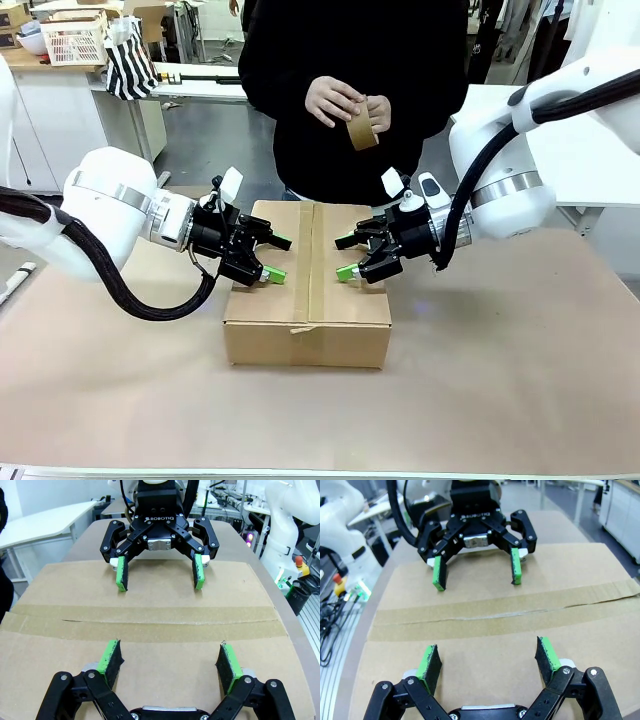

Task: Pack the gift set into the box.
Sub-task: Press and hold the closed box until the human finishes sealing it.

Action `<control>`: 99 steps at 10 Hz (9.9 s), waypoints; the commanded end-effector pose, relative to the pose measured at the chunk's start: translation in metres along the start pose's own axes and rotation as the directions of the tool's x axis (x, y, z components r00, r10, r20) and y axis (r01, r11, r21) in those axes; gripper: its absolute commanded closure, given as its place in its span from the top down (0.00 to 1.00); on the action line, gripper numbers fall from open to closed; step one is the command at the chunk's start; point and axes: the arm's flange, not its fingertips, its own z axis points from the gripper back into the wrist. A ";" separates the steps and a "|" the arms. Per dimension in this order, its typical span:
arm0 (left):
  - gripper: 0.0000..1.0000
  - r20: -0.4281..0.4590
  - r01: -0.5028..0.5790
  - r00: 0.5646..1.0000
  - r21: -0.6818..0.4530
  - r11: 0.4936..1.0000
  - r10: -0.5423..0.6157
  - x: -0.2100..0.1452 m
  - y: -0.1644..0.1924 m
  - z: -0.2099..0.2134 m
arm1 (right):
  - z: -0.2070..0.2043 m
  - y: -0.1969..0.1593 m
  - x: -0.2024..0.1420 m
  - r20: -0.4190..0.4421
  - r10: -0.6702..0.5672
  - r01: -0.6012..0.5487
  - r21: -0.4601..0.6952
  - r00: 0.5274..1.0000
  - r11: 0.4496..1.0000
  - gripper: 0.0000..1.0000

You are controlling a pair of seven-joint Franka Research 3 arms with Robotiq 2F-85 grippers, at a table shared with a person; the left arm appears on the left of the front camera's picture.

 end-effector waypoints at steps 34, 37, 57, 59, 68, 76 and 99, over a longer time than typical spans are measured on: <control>1.00 -0.003 -0.001 1.000 -0.002 1.000 0.001 -0.002 -0.001 -0.001 | 0.000 0.001 -0.003 -0.010 -0.002 0.002 0.002 1.000 1.000 1.00; 1.00 -0.003 -0.001 1.000 -0.002 1.000 0.001 -0.002 -0.001 -0.001 | 0.000 0.001 -0.003 -0.010 -0.002 0.002 0.002 1.000 1.000 1.00; 1.00 -0.003 -0.001 1.000 -0.002 1.000 0.001 -0.002 -0.001 -0.001 | 0.000 0.001 -0.003 -0.010 -0.002 0.002 0.002 1.000 1.000 1.00; 1.00 -0.003 -0.001 1.000 -0.002 1.000 0.001 -0.002 -0.001 -0.001 | 0.000 0.001 -0.003 -0.010 -0.002 0.002 0.002 1.000 1.000 1.00; 1.00 -0.003 -0.001 1.000 -0.002 1.000 0.001 -0.002 -0.001 -0.001 | 0.000 0.001 -0.003 -0.010 -0.002 0.002 0.002 1.000 1.000 1.00; 1.00 -0.003 -0.001 1.000 -0.002 1.000 0.001 -0.002 -0.001 -0.001 | 0.000 0.001 -0.003 -0.010 -0.002 0.002 0.002 1.000 1.000 1.00; 1.00 0.072 -0.223 0.971 -0.064 0.973 0.227 0.041 -0.005 0.027 | 0.026 0.002 0.032 0.005 -0.177 0.177 0.014 0.984 0.984 1.00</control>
